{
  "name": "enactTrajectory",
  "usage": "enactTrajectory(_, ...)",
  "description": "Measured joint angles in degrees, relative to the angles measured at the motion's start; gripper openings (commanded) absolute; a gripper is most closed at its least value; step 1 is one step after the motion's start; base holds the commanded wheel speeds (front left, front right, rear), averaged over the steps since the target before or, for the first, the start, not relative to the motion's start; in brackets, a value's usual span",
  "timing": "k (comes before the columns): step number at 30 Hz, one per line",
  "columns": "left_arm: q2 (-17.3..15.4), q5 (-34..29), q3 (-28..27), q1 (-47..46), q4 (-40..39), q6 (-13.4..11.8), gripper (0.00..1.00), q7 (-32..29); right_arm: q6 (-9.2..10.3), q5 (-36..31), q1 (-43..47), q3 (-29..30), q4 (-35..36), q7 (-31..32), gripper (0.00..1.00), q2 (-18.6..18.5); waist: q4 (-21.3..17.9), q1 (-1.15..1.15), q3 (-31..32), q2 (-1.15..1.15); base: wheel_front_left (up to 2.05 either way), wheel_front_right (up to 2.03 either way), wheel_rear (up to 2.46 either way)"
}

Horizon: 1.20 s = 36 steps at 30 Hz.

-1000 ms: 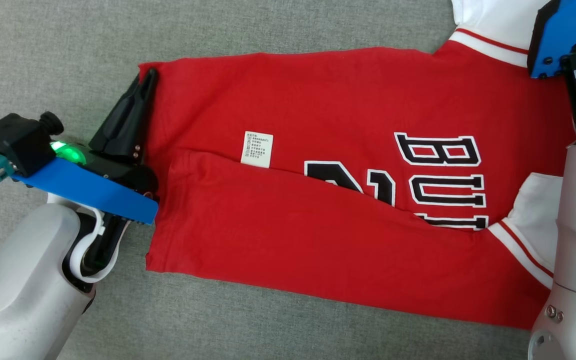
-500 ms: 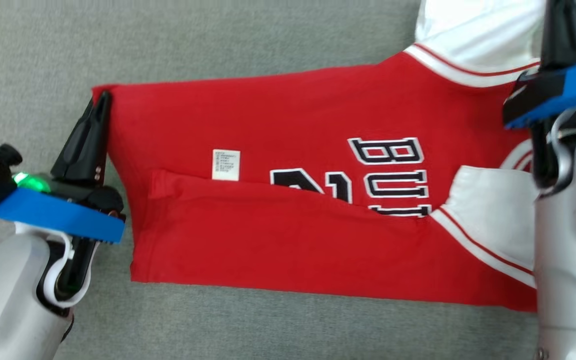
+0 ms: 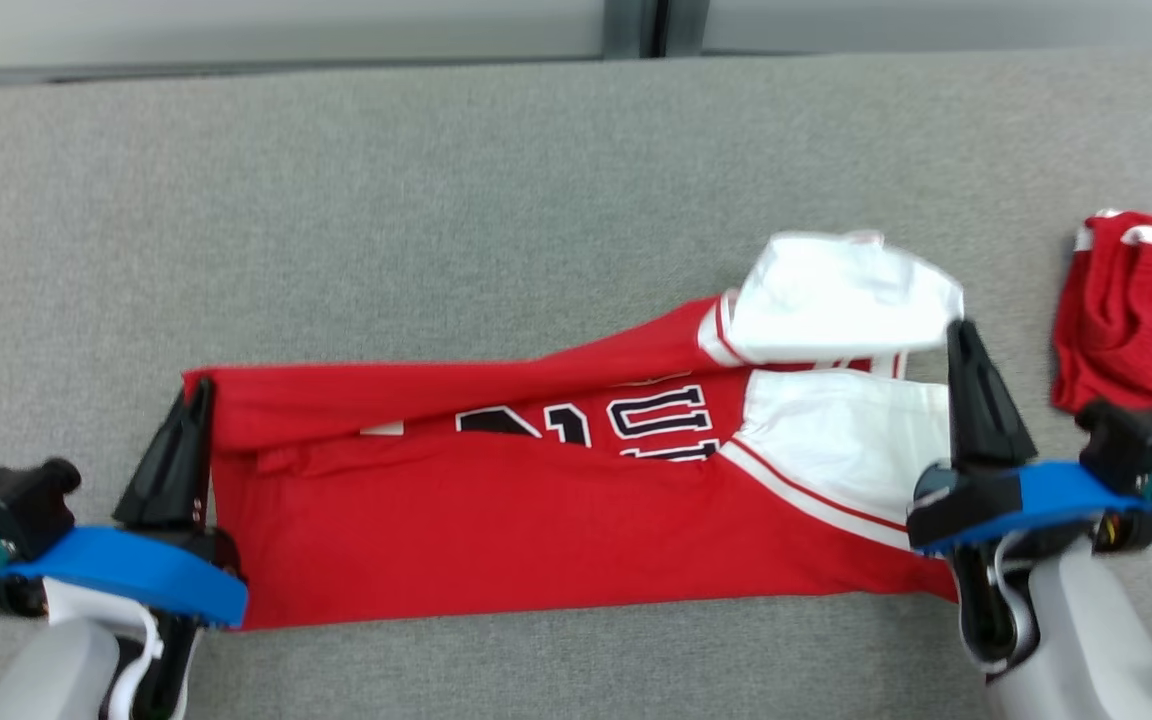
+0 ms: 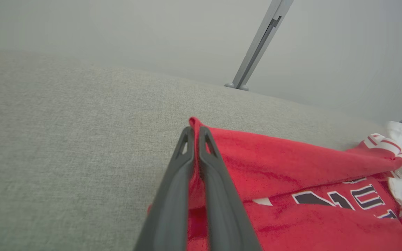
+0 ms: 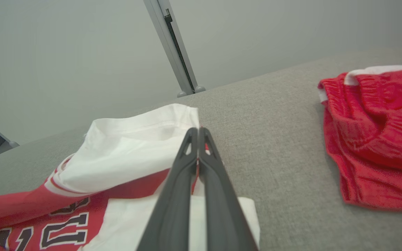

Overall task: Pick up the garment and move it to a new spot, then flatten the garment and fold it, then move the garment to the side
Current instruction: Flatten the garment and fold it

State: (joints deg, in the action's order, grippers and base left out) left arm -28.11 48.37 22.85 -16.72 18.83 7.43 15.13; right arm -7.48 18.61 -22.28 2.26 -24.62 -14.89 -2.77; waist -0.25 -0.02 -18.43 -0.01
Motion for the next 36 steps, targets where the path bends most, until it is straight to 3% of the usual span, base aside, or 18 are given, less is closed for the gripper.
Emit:
enactTrajectory(9, 3.8, -1.2, -1.63, 6.59, 4.68, 0.0, 0.0, -0.01, 0.0, 7.67, 10.55, -3.24, 0.88, -0.08, 0.0, 0.07, -2.14, 0.0, 5.14, -0.01, 0.0, 0.0, 0.0)
enactTrajectory(10, 4.12, -1.51, -2.18, 7.16, 4.9, 0.0, 0.29, -0.01, 0.0, 8.06, 10.86, -3.33, 0.64, -0.09, 0.0, 0.03, -2.12, 0.0, 5.3, -0.01, 0.0, 0.0, 0.0)
enactTrajectory(11, 4.67, -1.55, -2.58, 7.78, 5.06, 0.0, 0.76, -0.01, 0.0, 8.39, 10.96, -3.37, 0.1, -0.09, 0.42, -0.01, -1.98, 0.01, 5.4, -0.01, 0.0, 0.0, 0.0)
enactTrajectory(12, 5.3, -1.59, -3.25, 8.49, 5.16, 0.0, 1.0, -0.01, 0.0, 9.05, 11.04, -3.41, -0.21, -0.08, 1.0, 0.01, -1.73, 0.01, 5.48, -0.01, 0.0, 0.0, 0.0)
enactTrajectory(20, 8.99, -6.7, -8.77, 12.75, 3.54, 0.0, 1.0, -0.01, 0.0, 9.45, 10.06, -0.75, -3.93, -0.11, 1.0, -0.01, 1.14, 0.02, 6.95, 0.0, 0.0, 0.0, 0.0)
enactTrajectory(33, 10.29, -7.89, -7.73, 13.36, 3.59, 0.0, 1.0, -0.01, 0.12, 6.04, -0.92, 0.44, -27.74, -0.96, 1.0, -1.19, 7.61, 0.01, 7.14, -0.01, 0.0, 0.0, 0.0)
enactTrajectory(34, 10.25, -7.68, -7.78, 13.19, 3.63, 0.0, 1.0, -0.01, 0.24, 6.92, -1.57, -0.78, -28.92, -1.2, 0.65, -1.58, 7.89, 0.0, 6.97, -0.01, 0.0, 0.0, 0.0)
enactTrajectory(35, 10.17, -7.59, -7.71, 13.13, 3.68, 0.0, 1.0, -0.01, 0.32, 8.35, -2.29, -2.11, -29.66, -1.33, 0.0, -1.88, 8.11, 0.0, 6.82, -0.01, 0.0, 0.0, 0.0)
enactTrajectory(36, 10.15, -7.5, -7.65, 13.13, 3.76, 0.0, 1.0, -0.01, 0.41, 9.65, -2.92, -3.67, -30.32, -1.38, 0.0, -2.22, 8.24, 0.0, 6.72, -0.01, 0.0, 0.0, 0.0)
